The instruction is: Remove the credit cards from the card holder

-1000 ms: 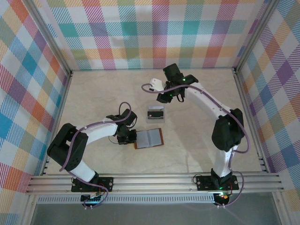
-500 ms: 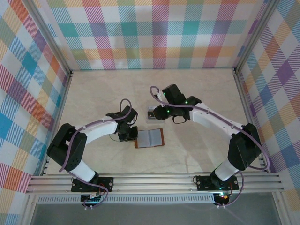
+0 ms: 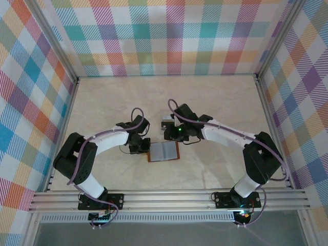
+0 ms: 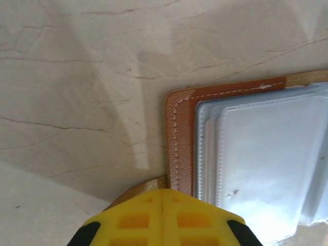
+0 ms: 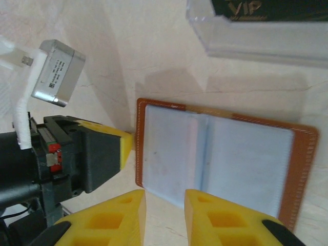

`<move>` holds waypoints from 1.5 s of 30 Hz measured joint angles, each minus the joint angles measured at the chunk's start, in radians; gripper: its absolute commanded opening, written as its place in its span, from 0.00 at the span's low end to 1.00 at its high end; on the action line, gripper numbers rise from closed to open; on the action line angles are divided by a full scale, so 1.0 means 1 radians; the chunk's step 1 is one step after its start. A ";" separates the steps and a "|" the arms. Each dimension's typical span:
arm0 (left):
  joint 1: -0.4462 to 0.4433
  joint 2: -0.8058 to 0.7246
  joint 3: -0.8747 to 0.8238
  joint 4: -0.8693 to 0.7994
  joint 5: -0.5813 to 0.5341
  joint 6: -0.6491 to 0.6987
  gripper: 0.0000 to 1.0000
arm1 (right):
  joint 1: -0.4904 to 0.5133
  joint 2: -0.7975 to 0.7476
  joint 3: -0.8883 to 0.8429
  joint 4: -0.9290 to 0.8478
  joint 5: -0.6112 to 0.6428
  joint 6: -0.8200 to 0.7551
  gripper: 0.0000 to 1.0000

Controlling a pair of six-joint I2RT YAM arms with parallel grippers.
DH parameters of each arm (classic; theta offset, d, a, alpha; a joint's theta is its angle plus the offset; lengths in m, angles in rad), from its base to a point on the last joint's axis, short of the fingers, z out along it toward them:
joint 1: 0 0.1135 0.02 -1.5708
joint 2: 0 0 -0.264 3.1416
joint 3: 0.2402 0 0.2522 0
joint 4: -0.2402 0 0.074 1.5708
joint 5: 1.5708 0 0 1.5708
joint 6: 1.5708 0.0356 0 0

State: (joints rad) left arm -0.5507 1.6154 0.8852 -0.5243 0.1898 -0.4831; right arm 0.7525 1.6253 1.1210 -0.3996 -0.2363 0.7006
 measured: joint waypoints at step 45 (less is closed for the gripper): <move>0.024 -0.034 -0.074 0.084 0.039 0.002 0.06 | 0.126 0.328 0.202 -0.154 0.048 0.076 0.42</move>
State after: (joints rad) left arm -0.5266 1.5814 0.8116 -0.4408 0.2283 -0.4812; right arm 0.8787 1.9533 1.3228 -0.5537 -0.1879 0.7769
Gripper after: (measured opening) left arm 0.059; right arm 0.399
